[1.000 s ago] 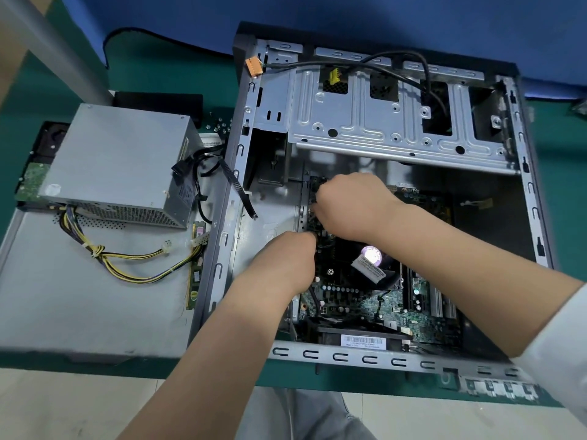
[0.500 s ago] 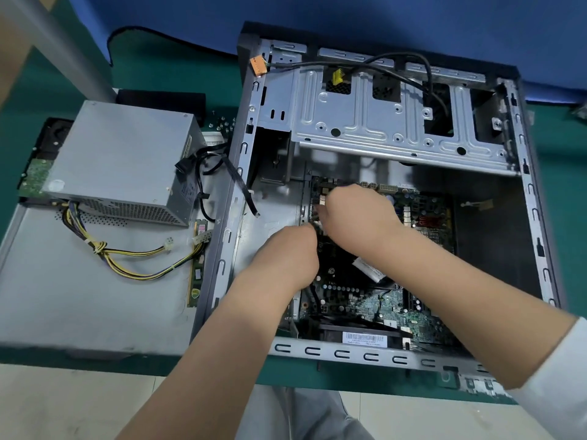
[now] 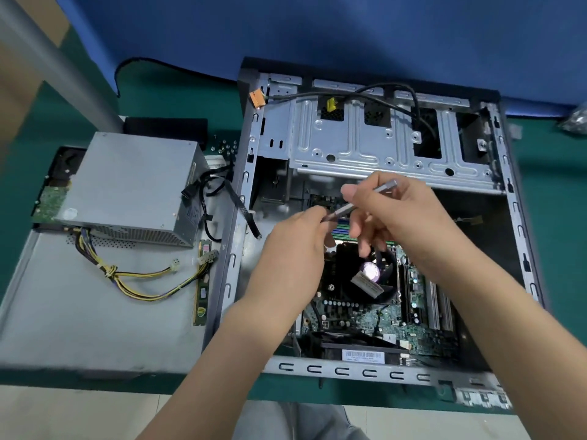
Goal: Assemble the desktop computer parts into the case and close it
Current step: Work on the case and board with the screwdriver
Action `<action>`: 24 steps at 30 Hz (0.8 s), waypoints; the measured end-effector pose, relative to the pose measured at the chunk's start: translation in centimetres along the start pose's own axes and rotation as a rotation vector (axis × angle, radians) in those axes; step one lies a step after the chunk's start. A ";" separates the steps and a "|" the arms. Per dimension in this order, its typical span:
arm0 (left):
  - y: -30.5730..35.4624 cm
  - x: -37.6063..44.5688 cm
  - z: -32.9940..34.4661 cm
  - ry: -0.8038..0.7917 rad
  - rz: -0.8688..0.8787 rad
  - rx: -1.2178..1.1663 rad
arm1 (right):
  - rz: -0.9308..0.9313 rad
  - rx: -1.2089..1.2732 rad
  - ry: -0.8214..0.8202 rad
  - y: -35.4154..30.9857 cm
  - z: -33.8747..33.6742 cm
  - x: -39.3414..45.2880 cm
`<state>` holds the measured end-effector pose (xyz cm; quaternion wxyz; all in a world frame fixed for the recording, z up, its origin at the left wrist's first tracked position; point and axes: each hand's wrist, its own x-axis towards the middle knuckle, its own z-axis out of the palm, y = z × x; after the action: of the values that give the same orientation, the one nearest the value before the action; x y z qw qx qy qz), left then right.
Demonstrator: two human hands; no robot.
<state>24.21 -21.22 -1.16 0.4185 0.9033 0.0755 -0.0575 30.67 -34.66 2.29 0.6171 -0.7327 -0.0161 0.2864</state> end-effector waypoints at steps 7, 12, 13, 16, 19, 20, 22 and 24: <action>0.7 1.8 -5.6 0.055 0.099 -0.105 | -0.125 0.090 -0.153 -2.8 1.9 2.9; -2.9 5.9 -11.1 0.262 -0.004 -0.330 | -0.376 -0.235 -0.038 -3.8 3.9 7.8; -4.2 6.8 -12.0 0.301 -0.034 -0.312 | -0.405 -0.357 -0.009 -3.7 4.3 8.9; -8.3 9.4 -13.6 0.286 -0.125 -0.064 | -0.500 -0.724 0.138 -2.8 5.4 11.7; -11.7 11.8 -13.6 0.182 -0.138 0.131 | -0.544 -0.910 0.234 -2.0 5.9 13.3; -12.4 12.6 -13.5 0.153 -0.119 0.193 | -0.549 -0.939 0.249 -1.8 5.9 13.5; -13.3 14.4 -13.2 0.119 -0.059 0.304 | -0.544 -0.967 0.273 -1.8 5.9 13.9; -13.7 16.4 -12.7 0.060 -0.010 0.374 | -0.554 -0.994 0.292 -1.8 5.9 14.0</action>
<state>38.31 -1.34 -5.94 0.2405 0.9663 0.0801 -0.0458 40.34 -23.66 -2.05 0.2471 -0.9345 -0.2544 -0.0313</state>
